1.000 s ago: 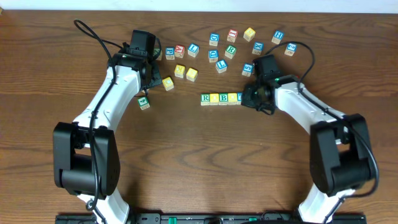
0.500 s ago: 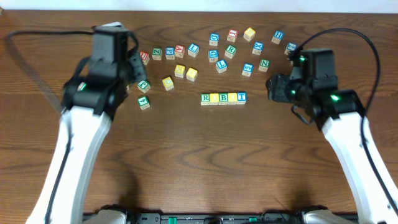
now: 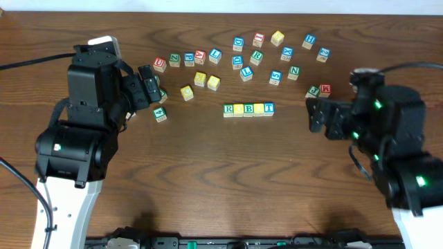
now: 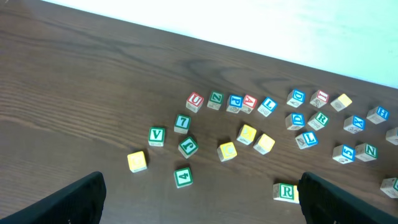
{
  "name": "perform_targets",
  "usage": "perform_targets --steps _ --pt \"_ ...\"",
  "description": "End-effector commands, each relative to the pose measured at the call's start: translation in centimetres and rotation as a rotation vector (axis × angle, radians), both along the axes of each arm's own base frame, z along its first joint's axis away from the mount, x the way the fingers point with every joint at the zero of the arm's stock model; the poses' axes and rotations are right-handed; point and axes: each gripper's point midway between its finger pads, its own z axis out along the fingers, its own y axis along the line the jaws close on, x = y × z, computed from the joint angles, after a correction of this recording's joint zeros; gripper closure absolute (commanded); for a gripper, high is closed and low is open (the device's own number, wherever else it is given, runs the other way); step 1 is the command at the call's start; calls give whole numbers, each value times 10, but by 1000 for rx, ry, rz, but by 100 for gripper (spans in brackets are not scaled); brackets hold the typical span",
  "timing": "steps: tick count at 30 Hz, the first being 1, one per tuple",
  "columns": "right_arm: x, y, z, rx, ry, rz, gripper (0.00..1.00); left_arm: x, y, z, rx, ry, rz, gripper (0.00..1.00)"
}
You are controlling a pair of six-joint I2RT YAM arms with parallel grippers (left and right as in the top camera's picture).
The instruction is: Spell out ROBOT
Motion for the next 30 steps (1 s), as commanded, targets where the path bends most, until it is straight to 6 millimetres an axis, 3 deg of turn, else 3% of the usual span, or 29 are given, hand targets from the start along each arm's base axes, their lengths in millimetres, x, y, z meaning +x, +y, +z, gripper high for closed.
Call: perform_targets --steps 1,7,18,24,30 --pt "-17 -5 16 -1 -53 -8 1 0 4 8 12 -19 9 3" --pt "-41 -9 12 -7 -17 -7 1 1 4 7 13 -14 9 3" --pt "-94 -20 -42 -67 290 -16 1 0 3 7 13 -14 9 2" --pt "-77 -31 -32 -107 208 -72 1 0 3 7 13 -14 9 2" --pt "-38 -32 -28 -134 18 -72 1 1 3 7 13 -14 9 2"
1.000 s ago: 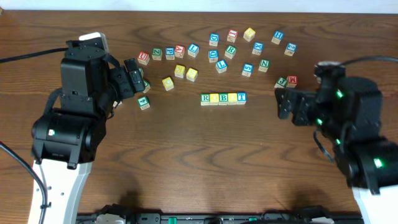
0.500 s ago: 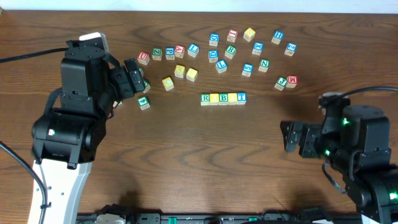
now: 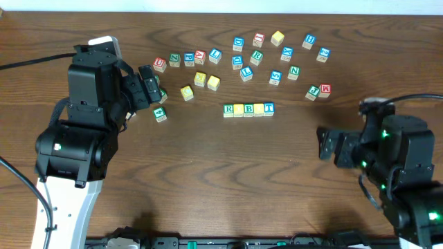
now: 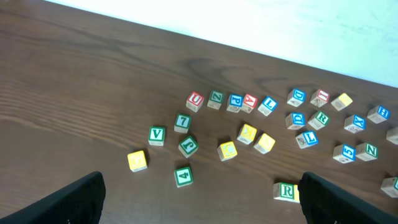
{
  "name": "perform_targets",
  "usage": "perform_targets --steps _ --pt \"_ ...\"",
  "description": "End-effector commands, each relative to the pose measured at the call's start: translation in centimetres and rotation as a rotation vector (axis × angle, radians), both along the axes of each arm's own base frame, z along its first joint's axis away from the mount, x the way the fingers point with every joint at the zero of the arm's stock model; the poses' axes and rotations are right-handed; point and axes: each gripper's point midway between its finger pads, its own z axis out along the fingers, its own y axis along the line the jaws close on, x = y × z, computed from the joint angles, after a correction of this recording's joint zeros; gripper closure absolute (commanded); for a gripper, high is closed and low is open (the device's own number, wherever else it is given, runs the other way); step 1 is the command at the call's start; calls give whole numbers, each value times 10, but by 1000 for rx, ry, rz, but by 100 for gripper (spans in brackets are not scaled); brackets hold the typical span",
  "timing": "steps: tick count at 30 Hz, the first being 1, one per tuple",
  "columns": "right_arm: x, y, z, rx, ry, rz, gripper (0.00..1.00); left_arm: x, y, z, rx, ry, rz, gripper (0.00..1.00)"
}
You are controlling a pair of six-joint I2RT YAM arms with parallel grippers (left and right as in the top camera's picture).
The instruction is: Spell out ROBOT
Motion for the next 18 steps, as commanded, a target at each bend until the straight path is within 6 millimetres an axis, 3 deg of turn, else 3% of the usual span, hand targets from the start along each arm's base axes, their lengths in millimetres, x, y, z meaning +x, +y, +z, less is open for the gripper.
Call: perform_targets --steps 1,6,11,18 --pt "13 -10 -13 -62 -80 -5 1 1 4 7 13 -17 9 2" --pt "29 -12 -24 -24 -347 -1 1 1 4 7 13 -17 9 2" --pt "16 -17 -59 -1 -515 -8 1 1 4 7 13 -17 9 2" --pt "7 -18 -99 1 -599 -14 1 1 4 7 13 -17 9 2"
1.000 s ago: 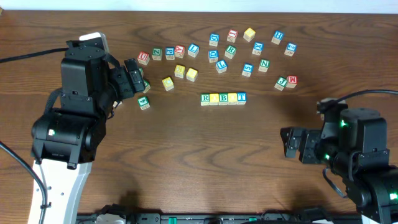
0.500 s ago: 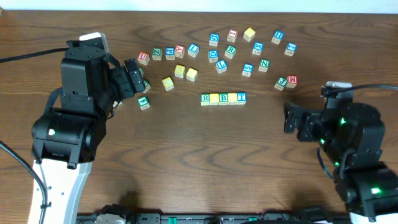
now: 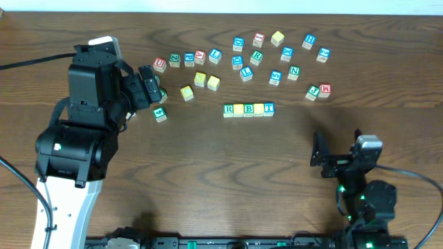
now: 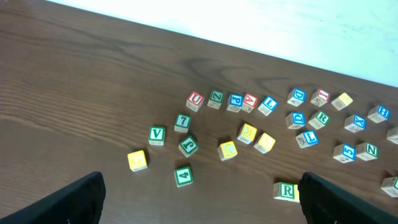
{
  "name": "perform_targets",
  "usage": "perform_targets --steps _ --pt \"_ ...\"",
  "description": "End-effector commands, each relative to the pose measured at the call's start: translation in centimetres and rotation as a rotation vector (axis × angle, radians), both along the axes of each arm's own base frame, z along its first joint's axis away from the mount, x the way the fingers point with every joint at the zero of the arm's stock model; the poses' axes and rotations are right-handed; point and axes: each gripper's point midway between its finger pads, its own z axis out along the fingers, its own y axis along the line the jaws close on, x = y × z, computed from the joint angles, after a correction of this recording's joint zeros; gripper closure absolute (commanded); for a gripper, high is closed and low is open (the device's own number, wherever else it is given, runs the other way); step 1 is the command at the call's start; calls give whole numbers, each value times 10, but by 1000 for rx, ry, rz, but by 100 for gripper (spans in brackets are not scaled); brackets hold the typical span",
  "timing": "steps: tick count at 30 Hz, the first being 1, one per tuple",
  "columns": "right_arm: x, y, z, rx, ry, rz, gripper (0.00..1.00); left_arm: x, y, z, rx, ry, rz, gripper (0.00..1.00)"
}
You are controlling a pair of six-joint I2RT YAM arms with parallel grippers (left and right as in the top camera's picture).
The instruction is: Spell out ROBOT
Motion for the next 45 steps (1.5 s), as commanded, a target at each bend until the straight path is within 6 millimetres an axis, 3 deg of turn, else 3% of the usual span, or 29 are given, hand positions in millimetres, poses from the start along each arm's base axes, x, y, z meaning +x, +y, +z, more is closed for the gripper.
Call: perform_targets --steps 1,11,45 --pt "-3 0 -16 -14 -35 4 1 1 4 8 12 -18 9 2" --pt "-12 -10 -39 -35 -50 -45 1 1 4 8 13 -18 9 2" --pt "-13 -11 -34 -52 -73 -49 1 -3 4 2 17 8 9 2"
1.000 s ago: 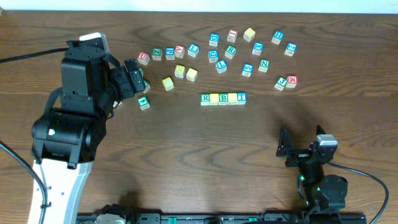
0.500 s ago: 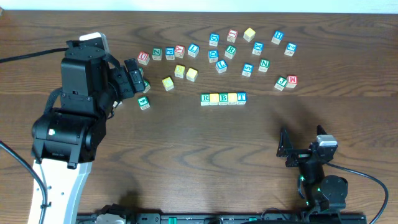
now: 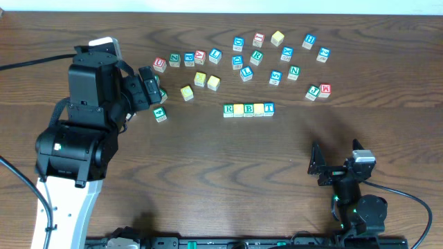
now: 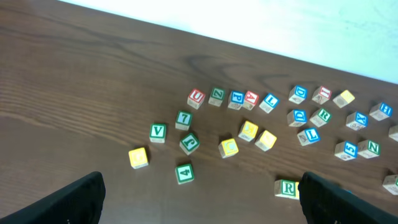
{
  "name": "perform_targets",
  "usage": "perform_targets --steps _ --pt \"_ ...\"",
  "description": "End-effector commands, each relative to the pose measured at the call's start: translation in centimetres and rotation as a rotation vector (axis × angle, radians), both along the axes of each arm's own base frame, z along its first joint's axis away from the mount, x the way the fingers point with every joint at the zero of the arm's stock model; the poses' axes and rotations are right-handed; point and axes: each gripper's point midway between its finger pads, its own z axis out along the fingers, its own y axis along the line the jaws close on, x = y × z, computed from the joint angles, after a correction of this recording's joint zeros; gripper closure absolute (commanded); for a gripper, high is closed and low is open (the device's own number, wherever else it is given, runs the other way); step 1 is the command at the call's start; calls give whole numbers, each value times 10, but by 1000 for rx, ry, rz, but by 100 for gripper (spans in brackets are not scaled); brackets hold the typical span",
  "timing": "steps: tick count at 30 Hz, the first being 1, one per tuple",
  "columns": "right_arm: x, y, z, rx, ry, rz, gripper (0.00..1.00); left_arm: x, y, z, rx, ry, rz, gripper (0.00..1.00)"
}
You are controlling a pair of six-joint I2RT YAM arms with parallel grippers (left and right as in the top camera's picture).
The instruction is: Spell out ROBOT
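Five blocks stand in a straight row (image 3: 248,109) at mid-table: a green R (image 3: 228,109), a yellow block, a green B (image 3: 248,109), another yellow block and a blue T (image 3: 268,108). In the left wrist view only the R (image 4: 286,188) of that row shows, beside the right finger. My left gripper (image 3: 149,86) hangs open and empty over the left block cluster, its fingers (image 4: 68,202) wide apart. My right gripper (image 3: 317,164) is open and empty, well below and to the right of the row.
Loose letter blocks lie scattered behind the row (image 3: 277,55) and at the left (image 3: 187,72), among them a green 4 (image 4: 184,173), a V (image 4: 158,132) and a yellow block (image 4: 138,157). The right arm's base (image 3: 360,204) sits at the front edge.
The right arm is folded slightly lower toward the front edge, its gripper a little nearer the base. The left arm and all blocks are as they were.
The right gripper first hung just right of the finished-looking row, near the T. At each later moment it stood farther back toward the front right, and the arm is now folded over its base. The row and the left arm stayed put throughout.
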Motion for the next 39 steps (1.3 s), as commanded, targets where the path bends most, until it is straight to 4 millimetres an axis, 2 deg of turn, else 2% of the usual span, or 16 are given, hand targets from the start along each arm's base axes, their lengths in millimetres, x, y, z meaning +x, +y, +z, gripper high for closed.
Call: perform_targets --steps 1,4,10,15,18,20,29,39 --pt "0 -5 0 -11 -3 -23 1 -1 4 5 15 -4 8 2" --pt "0 -5 0 -11 -3 -23 1 -1 6 5 18 -9 15 2" --pt "0 -5 0 -11 -3 -22 1 0 28 15 -4 -125 83 2" --pt "0 -5 0 -11 -3 -23 1 -12 49 4 -4 -239 137 2" --pt "0 -5 0 -11 -3 -23 1 -16 51 -9 33 -329 70 2" --pt "0 -5 0 -11 -3 -23 1 -23 51 -26 76 -402 1 2" --pt "0 -5 0 -11 -3 -23 1 -61 64 -99 104 -471 49 2" --pt "0 -5 0 -11 -3 -23 1 -79 55 -150 284 -536 -64 2"
